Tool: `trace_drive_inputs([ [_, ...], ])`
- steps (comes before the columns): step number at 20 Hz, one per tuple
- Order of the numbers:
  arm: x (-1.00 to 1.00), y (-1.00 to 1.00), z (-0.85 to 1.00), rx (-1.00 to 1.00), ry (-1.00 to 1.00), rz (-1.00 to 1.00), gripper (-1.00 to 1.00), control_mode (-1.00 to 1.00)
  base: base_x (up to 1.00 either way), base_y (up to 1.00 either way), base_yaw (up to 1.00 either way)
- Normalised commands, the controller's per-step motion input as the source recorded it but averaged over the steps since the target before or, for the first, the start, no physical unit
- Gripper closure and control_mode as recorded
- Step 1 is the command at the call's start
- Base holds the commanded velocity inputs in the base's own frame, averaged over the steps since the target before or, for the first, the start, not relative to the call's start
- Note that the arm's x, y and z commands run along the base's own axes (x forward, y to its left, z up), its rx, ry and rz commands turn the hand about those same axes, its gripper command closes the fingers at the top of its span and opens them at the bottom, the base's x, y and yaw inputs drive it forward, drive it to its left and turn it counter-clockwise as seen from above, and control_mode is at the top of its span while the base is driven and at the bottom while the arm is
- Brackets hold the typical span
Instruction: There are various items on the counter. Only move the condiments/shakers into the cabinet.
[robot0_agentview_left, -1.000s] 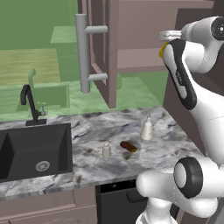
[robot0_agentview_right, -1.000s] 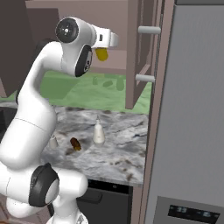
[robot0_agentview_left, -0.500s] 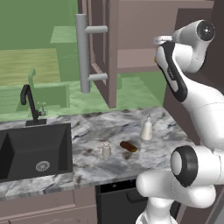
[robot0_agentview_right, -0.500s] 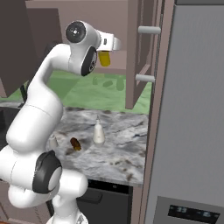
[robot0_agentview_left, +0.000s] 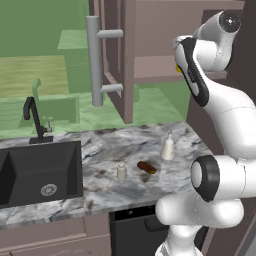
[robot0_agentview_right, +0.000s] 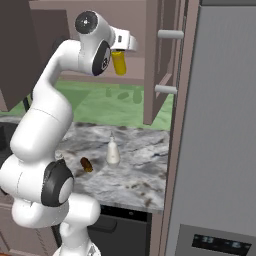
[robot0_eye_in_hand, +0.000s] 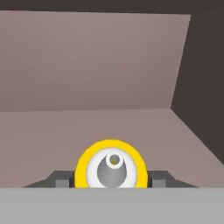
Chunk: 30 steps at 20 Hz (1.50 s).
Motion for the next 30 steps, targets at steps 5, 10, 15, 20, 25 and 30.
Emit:
trace_drive_inputs([
  [5,0.22,0.00,-0.11,-0.13,0.00,0.00,1.00,-1.00,0.00,0.00,0.00],
  [10,0.31,0.00,-0.16,-0.14,-0.01,0.00,-1.00,-1.00,0.00,0.00,0.00],
  [15,0.28,0.00,-0.14,-0.07,-0.02,0.00,-1.00,-1.00,0.00,0.00,0.00],
  [20,0.27,-0.02,-0.06,-0.01,0.00,0.00,-1.00,-1.00,0.00,0.00,0.00],
  [25,0.08,-0.02,0.00,0.00,0.00,0.00,-1.00,-1.00,0.00,0.00,0.00],
  [30,0.00,-0.02,0.00,0.00,0.00,0.00,-1.00,-1.00,0.00,0.00,0.00],
])
